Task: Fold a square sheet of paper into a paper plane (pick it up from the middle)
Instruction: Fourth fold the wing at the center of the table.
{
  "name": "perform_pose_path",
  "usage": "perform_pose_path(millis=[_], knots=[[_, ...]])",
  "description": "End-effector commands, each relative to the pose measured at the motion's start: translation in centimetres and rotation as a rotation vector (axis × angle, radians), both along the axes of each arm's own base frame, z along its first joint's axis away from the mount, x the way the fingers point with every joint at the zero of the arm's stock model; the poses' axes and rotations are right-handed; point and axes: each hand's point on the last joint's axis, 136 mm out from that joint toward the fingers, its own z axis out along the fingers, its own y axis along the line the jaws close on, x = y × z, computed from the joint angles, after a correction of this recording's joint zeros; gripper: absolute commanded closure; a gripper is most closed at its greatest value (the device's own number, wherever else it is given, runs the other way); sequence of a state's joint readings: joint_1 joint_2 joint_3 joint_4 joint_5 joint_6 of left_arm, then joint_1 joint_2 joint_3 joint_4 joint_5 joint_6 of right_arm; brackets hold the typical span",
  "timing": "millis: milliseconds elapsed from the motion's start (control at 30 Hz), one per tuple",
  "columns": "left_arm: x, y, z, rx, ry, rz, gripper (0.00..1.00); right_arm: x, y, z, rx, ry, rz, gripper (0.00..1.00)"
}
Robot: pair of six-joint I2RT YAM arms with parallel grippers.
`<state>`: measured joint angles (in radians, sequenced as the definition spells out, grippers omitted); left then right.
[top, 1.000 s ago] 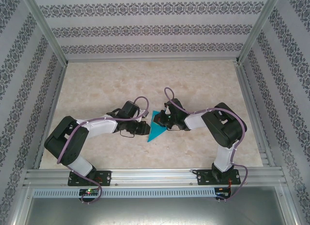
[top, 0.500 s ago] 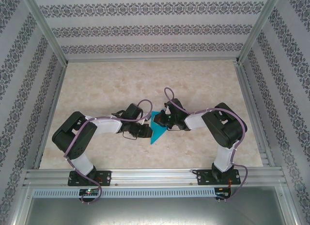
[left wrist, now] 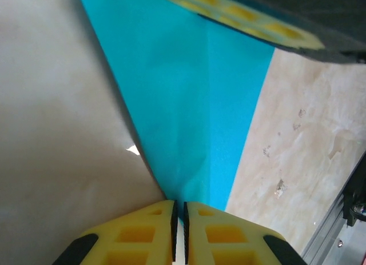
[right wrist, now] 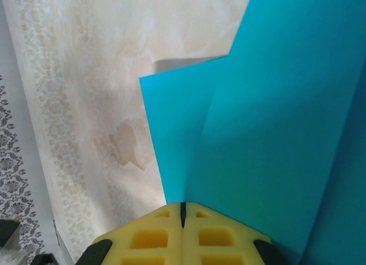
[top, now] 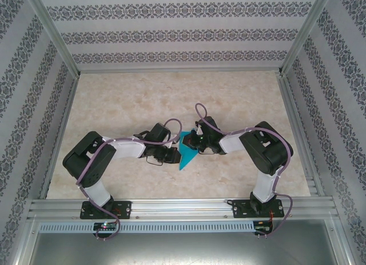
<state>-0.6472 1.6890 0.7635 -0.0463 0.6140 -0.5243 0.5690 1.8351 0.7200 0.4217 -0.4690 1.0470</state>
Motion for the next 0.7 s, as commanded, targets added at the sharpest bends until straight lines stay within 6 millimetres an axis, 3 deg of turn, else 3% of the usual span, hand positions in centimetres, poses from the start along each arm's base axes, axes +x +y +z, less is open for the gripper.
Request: perform_pose_path(millis=[0,400,667], knots=[[-0.2,-0.3,1.6,0.008,-0.034,-0.022,0.84,-2.4,-3.7,-4.8,-0.167,0.122,-0.037,1.00],[1.8,-1.3,5.4,-0.053,-0.123,0.028,0.83,-2.5,-3.6,-4.7,-0.153,0.121,-0.030,1.00],[1.7,-3.1,3.7,-0.123,-0.054,-0.002,0.82,-2.5,-3.5,-4.3,-0.140,0.114,-0.031,1.00]])
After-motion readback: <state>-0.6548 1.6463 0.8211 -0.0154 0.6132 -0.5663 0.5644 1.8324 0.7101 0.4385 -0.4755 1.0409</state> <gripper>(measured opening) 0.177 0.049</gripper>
